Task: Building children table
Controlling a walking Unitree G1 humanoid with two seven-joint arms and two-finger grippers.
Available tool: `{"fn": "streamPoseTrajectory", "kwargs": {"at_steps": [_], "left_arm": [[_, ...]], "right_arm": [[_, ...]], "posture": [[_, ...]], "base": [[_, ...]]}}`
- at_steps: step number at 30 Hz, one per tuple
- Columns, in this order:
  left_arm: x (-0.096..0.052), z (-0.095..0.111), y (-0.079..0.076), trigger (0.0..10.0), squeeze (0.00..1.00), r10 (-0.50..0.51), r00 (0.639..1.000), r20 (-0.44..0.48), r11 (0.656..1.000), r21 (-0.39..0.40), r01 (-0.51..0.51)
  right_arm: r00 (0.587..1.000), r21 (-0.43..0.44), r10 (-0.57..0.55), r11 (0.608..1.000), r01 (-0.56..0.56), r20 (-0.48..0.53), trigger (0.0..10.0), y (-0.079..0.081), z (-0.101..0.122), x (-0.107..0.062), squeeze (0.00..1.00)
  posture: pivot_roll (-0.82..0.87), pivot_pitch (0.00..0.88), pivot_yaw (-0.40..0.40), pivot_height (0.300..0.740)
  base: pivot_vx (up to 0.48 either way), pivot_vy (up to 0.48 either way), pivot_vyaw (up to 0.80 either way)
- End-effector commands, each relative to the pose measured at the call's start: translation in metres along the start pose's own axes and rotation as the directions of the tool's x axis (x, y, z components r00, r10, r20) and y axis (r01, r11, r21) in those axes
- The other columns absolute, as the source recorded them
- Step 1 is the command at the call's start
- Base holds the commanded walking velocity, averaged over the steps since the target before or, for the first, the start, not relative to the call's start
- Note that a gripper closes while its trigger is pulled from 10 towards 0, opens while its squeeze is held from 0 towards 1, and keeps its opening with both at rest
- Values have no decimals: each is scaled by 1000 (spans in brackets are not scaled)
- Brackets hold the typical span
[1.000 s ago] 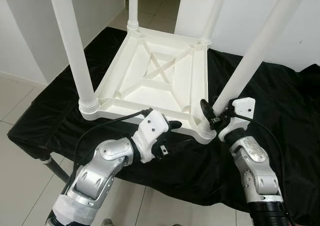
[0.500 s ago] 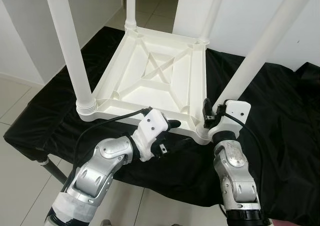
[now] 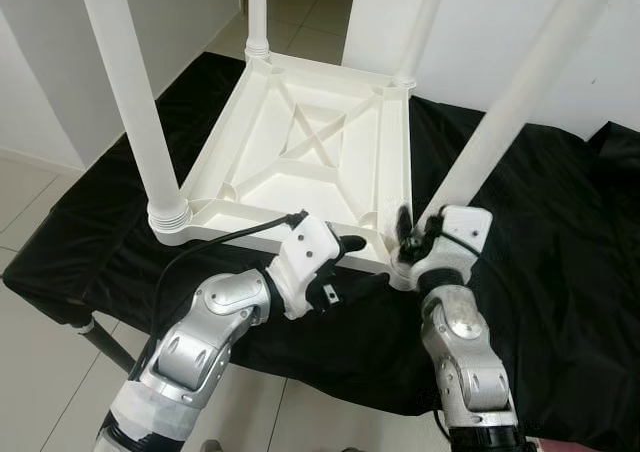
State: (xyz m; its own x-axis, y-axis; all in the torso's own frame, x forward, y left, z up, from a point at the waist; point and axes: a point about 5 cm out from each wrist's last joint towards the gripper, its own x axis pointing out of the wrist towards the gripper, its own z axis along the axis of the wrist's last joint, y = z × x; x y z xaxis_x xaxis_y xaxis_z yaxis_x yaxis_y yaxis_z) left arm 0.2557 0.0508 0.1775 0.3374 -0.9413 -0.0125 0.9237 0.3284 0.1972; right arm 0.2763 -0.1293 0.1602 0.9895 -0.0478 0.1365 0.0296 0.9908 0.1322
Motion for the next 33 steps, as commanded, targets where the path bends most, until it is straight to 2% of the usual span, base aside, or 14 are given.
{"fn": "streamPoseTrajectory", "kwargs": {"at_steps": [1, 4, 9, 10, 11, 12, 13, 15, 17, 18, 19, 21, 29, 33], "left_arm": [[2, -1, -1, 10000, 0, 0, 1000, -2, 1000, 0, 0], [2, -2, -2, 10000, 0, -3, 1000, -3, 1000, 0, 3], [2, -7, -5, 10000, 0, -10, 1000, -17, 1000, 3, 11], [2, -7, -5, 10000, 0, -11, 1000, -18, 1000, 3, 11], [2, -7, -5, 10000, 0, -11, 1000, -18, 1000, 3, 11], [2, -9, -5, 10000, 0, -4, 1000, -26, 1000, 13, 4], [2, -9, -5, 10000, 0, -4, 1000, -26, 1000, 13, 4], [2, -12, -6, 10000, 0, 7, 999, -40, 1000, 25, -6], [3, -13, -6, 10000, 0, 9, 999, -43, 1000, 29, -8], [4, -14, -7, 10000, 0, 18, 999, -39, 999, 33, -16], [4, -14, -7, 10000, 0, 18, 999, -39, 999, 33, -16], [5, -15, -7, 10000, 0, 27, 999, -42, 999, 43, -25], [5, -16, -6, 10000, 0, 31, 998, -50, 998, 50, -28], [6, -17, -8, 10000, 0, 29, 998, -50, 999, 48, -26]], "right_arm": [[1000, 78, -5, 997, 5, 5, 10000, 7, 0, -2, 1000], [1000, 86, -1, 996, 0, 13, 10000, 2, 1, -2, 1000], [989, 54, 144, 988, -146, 32, 10000, -17, 1, -3, 1000], [987, 53, 160, 985, -162, 31, 10000, -19, 0, -4, 667], [987, 53, 160, 985, -162, 31, 10000, -19, 0, -4, 667], [979, 50, 201, 978, -202, 32, 10000, -23, -1, -5, 0], [979, 50, 201, 978, -202, 32, 10000, -23, -1, -5, 0], [955, 23, 295, 955, -296, 26, 10000, -27, -4, -6, 0], [946, 17, 324, 946, -324, 20, 10000, -29, -5, -6, 0], [920, -8, 392, 920, -392, -3, 10000, -34, -9, -5, 0], [920, -8, 392, 920, -392, -3, 10000, -34, -9, -5, 0], [893, -22, 448, 893, -449, -39, 10000, -40, -12, -3, 0], [850, -41, 519, 851, -524, -89, 10000, -46, -18, 2, 0], [802, -80, 580, 801, -593, -144, 10000, -51, -23, 15, 0]], "posture": [[39, 65, -107, 740], [37, 64, -105, 740], [34, 59, -105, 740], [34, 59, -105, 740], [34, 59, -105, 740], [32, 58, -103, 740], [32, 58, -103, 740], [31, 56, -101, 740], [31, 56, -101, 740], [35, 58, -102, 740], [35, 58, -102, 740], [37, 61, -99, 740], [32, 67, -91, 740], [40, 73, -84, 740]], "base": [[0, 0, 0], [0, 0, 0], [0, 0, 0], [0, 0, 0], [0, 0, 0], [0, 0, 0], [0, 0, 0], [0, 0, 0], [0, 0, 0], [0, 0, 0], [0, 0, 0], [0, 0, 0], [0, 0, 0], [0, 0, 0]]}}
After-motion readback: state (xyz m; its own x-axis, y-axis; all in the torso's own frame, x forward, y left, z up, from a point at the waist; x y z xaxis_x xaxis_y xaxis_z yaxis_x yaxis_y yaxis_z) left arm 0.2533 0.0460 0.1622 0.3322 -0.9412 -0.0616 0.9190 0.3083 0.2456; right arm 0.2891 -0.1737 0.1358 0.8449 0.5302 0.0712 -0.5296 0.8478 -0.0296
